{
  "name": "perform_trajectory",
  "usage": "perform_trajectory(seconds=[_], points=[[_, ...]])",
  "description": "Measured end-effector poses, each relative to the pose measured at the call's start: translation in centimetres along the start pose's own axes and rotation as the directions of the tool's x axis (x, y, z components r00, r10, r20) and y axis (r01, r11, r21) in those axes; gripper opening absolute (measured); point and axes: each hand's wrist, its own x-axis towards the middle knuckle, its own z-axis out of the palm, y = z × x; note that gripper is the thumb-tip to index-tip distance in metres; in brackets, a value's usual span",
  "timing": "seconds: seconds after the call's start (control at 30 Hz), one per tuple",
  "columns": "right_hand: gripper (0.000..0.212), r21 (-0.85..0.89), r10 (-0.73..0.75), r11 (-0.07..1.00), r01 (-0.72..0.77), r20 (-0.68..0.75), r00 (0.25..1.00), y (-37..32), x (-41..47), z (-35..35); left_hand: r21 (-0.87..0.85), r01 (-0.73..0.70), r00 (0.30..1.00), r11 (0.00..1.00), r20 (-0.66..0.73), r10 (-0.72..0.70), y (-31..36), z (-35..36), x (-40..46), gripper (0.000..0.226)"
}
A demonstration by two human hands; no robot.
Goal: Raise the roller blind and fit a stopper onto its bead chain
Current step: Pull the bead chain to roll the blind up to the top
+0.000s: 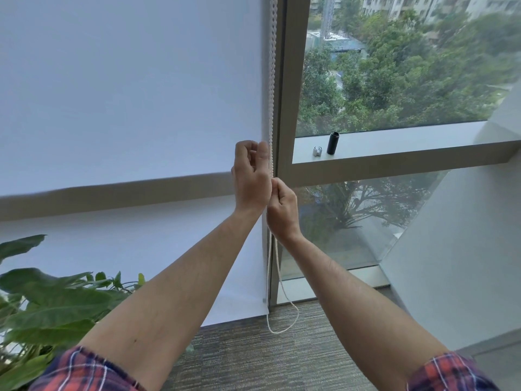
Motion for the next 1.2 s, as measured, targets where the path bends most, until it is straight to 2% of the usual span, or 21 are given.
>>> perform_trajectory(seconds=[0.07,0.2,0.4,0.5,0.7,0.87,1.03,1.1,1.13,1.2], points=[[0.035,-0.025,0.017,1.0,-0.017,0.01,1.0,0.9,-1.2,-0.3,-0.107,-0.015,0.998,0.994,0.062,0.022,0.3,0.0,-0.3,0.019],[0.043,-0.082,0.089,0.993,-0.086,0.032,0.996,3.2,-3.6,-1.0,-0.129,-0.069,0.983,0.989,0.161,0.09,0.7,0.1,-0.9,0.016],[0.045,-0.104,0.11,0.989,-0.105,0.044,0.993,4.5,-5.4,-1.5,-0.229,-0.011,0.961,0.973,0.266,0.074,1.1,0.4,-1.9,0.021],[0.046,-0.087,0.115,0.99,-0.109,0.059,0.992,4.7,-5.6,-1.6,-0.268,0.037,0.961,0.963,0.272,0.039,1.2,0.7,-2.1,0.028],[0.04,-0.073,0.137,0.989,-0.13,0.104,0.985,4.8,-6.3,-1.2,-0.225,0.077,0.97,0.971,0.244,-0.02,0.9,0.5,-2.5,0.036],[0.043,-0.077,0.257,0.966,-0.245,0.284,0.924,6.2,-7.8,-1.6,-0.167,0.085,0.976,0.982,0.213,-0.048,-1.4,-0.6,-4.5,0.036],[0.04,-0.186,0.357,0.934,-0.306,0.423,0.833,7.9,-9.1,-3.2,-0.109,0.16,0.963,0.981,0.235,-0.131,-4.1,-1.9,-7.4,0.036],[0.027,-0.149,0.367,0.93,-0.336,0.413,0.834,6.9,-7.9,-4.2,-0.089,0.183,0.96,0.979,0.229,-0.158,-4.4,-2.2,-7.8,0.036],[0.021,-0.105,0.361,0.932,-0.348,0.368,0.857,6.0,-6.9,-4.6,-0.087,0.187,0.959,0.978,0.23,-0.163,-4.4,-2.3,-8.1,0.036],[0.03,0.001,0.335,0.938,-0.346,0.243,0.91,3.7,-4.3,-5.0,-0.1,0.202,0.954,0.974,0.246,-0.172,-4.6,-2.1,-8.6,0.035]])
